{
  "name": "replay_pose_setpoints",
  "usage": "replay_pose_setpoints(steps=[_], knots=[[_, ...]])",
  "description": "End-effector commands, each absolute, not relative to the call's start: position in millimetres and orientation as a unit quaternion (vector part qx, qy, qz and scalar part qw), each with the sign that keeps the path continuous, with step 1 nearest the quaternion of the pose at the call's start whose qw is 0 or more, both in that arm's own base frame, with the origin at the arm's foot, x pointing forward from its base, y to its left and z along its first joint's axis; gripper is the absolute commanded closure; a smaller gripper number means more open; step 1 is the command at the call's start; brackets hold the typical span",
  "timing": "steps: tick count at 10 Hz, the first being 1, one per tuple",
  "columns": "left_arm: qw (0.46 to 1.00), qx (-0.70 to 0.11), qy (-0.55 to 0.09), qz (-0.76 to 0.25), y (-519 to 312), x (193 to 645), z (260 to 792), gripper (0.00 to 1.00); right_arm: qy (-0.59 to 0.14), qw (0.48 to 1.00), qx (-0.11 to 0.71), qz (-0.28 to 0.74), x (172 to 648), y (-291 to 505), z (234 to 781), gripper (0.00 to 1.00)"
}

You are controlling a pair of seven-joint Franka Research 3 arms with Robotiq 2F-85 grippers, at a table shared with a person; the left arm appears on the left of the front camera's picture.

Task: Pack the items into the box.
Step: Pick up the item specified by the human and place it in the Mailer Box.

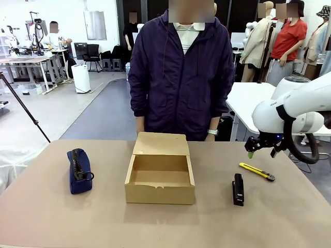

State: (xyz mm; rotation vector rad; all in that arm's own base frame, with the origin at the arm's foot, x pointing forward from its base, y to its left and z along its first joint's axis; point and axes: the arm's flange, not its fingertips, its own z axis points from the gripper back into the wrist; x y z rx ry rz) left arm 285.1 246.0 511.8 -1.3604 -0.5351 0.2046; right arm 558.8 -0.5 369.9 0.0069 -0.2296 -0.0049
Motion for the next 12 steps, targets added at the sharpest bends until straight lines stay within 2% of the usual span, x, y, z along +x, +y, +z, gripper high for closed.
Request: replay_pose_setpoints(steps=[1, 2, 5, 6, 7, 8, 9, 10, 12], knots=[[0.731, -0.628, -0.25, 0.09, 246.6, 284.9, 515.2, 0.0, -0.113, 0.983, 0.021, 0.143, 567.8, -9.5, 356.5, 0.0], [0.731, -0.628, -0.25, 0.09, 246.6, 284.9, 515.2, 0.0, -0.143, 0.953, 0.022, 0.267, 570.9, -18.0, 354.1, 0.0], [0.731, -0.628, -0.25, 0.09, 246.6, 284.9, 515.2, 0.0, -0.17, 0.89, -0.005, 0.424, 565.8, -16.4, 353.2, 0.0], [0.731, -0.628, -0.25, 0.09, 246.6, 284.9, 515.2, 0.0, -0.164, 0.893, -0.014, 0.418, 566.5, -11.7, 352.0, 0.0], [0.731, -0.628, -0.25, 0.09, 246.6, 284.9, 515.2, 0.0, -0.172, 0.916, -0.042, 0.36, 568.8, -7.5, 354.8, 0.0], [0.731, -0.628, -0.25, 0.09, 246.6, 284.9, 515.2, 0.0, -0.149, 0.903, -0.032, 0.402, 570.3, -1.5, 356.3, 0.0], [0.731, -0.628, -0.25, 0.09, 246.6, 284.9, 515.2, 0.0, -0.156, 0.901, -0.035, 0.403, 571.3, -2.0, 357.8, 0.0], [0.731, -0.628, -0.25, 0.09, 246.6, 284.9, 515.2, 0.0, -0.126, 0.907, -0.026, 0.4, 575.5, -4.9, 352.7, 0.0], [0.731, -0.628, -0.25, 0.09, 246.6, 284.9, 515.2, 0.0, -0.073, 0.889, -0.011, 0.453, 589.4, -5.8, 331.3, 0.0]])
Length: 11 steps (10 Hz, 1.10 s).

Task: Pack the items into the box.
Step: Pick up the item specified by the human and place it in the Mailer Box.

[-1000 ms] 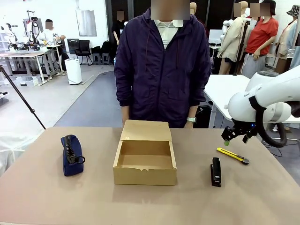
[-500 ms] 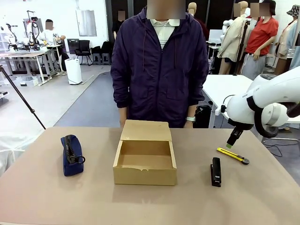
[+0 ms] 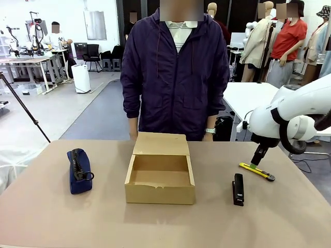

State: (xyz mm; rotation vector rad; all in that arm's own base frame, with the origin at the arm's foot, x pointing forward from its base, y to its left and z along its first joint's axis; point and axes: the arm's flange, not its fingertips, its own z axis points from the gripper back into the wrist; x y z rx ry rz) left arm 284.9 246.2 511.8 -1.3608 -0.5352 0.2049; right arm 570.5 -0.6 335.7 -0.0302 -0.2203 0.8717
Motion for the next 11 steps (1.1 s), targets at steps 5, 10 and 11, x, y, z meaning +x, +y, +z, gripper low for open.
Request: replay_pose_setpoints(steps=[5, 10, 11], knots=[[0.731, -0.628, -0.25, 0.09, 246.6, 284.9, 515.2, 0.0, -0.03, 0.857, -0.003, 0.514, 616.5, -7.6, 297.1, 0.0], [0.731, -0.628, -0.25, 0.09, 246.6, 284.9, 515.2, 0.0, 0.003, 0.858, -0.023, 0.513, 614.2, -4.7, 292.4, 0.6], [0.731, -0.628, -0.25, 0.09, 246.6, 284.9, 515.2, 0.0, 0.005, 0.859, -0.018, 0.512, 614.0, -4.2, 292.2, 1.0]])
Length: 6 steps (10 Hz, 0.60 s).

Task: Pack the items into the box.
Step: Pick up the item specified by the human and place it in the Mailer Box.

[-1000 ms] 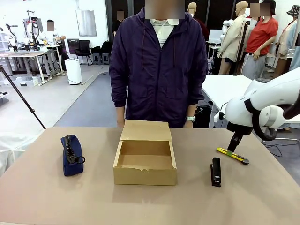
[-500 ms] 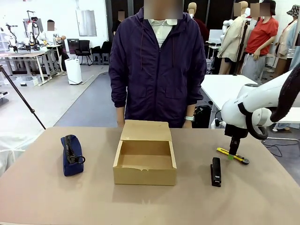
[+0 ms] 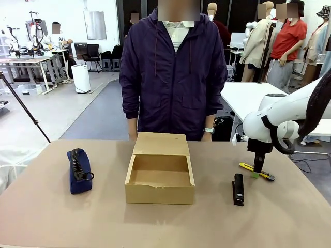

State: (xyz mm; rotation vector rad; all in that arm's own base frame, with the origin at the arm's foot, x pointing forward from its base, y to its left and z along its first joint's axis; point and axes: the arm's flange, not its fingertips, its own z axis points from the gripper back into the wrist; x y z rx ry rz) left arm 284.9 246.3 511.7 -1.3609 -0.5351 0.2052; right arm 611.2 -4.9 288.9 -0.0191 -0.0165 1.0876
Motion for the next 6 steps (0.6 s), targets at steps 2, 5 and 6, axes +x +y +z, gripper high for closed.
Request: replay_pose_setpoints(steps=[2, 5, 6], knots=[[0.731, -0.628, -0.25, 0.09, 246.6, 284.9, 515.2, 0.0, 0.008, 0.86, -0.016, 0.51, 614.0, -2.6, 291.4, 1.0], [0.731, -0.628, -0.25, 0.09, 246.6, 284.9, 515.2, 0.0, 0.016, 0.859, -0.014, 0.511, 614.6, -1.8, 293.3, 1.0], [0.731, -0.628, -0.25, 0.09, 246.6, 284.9, 515.2, 0.0, 0.017, 0.86, -0.014, 0.509, 614.5, -1.9, 292.0, 1.0]])
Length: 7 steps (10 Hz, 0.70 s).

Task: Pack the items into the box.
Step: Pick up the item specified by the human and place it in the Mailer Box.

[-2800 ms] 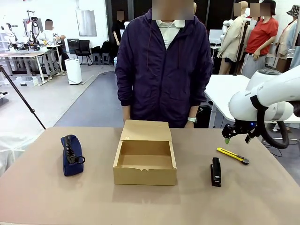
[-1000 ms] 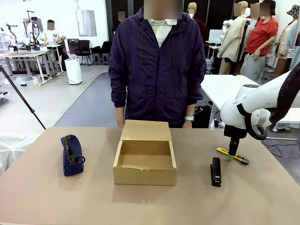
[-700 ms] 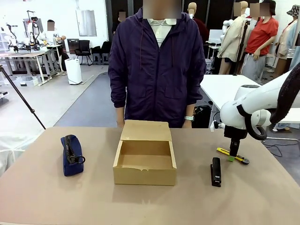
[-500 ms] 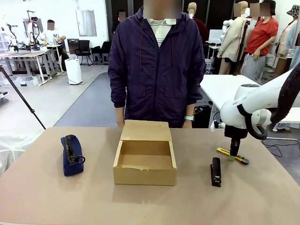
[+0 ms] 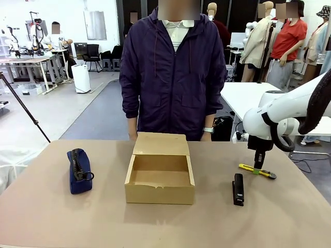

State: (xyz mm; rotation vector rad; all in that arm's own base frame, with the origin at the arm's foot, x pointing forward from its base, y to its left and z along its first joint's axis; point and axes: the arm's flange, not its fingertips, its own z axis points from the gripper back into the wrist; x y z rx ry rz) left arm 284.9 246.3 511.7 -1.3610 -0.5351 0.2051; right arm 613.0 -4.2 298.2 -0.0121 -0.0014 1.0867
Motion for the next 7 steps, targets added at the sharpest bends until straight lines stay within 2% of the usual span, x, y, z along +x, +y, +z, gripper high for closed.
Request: replay_pose_setpoints(steps=[1, 5, 7], knots=[[0.731, -0.628, -0.25, 0.09, 246.6, 284.9, 515.2, 0.0, 0.016, 0.858, -0.01, 0.513, 614.6, -1.3, 292.0, 1.0], [0.731, -0.628, -0.25, 0.09, 246.6, 284.9, 515.2, 0.0, 0.004, 0.861, -0.011, 0.509, 609.3, -0.4, 302.6, 1.0], [0.731, -0.628, -0.25, 0.09, 246.6, 284.9, 515.2, 0.0, -0.033, 0.876, -0.028, 0.481, 582.1, -11.6, 364.5, 1.0]])
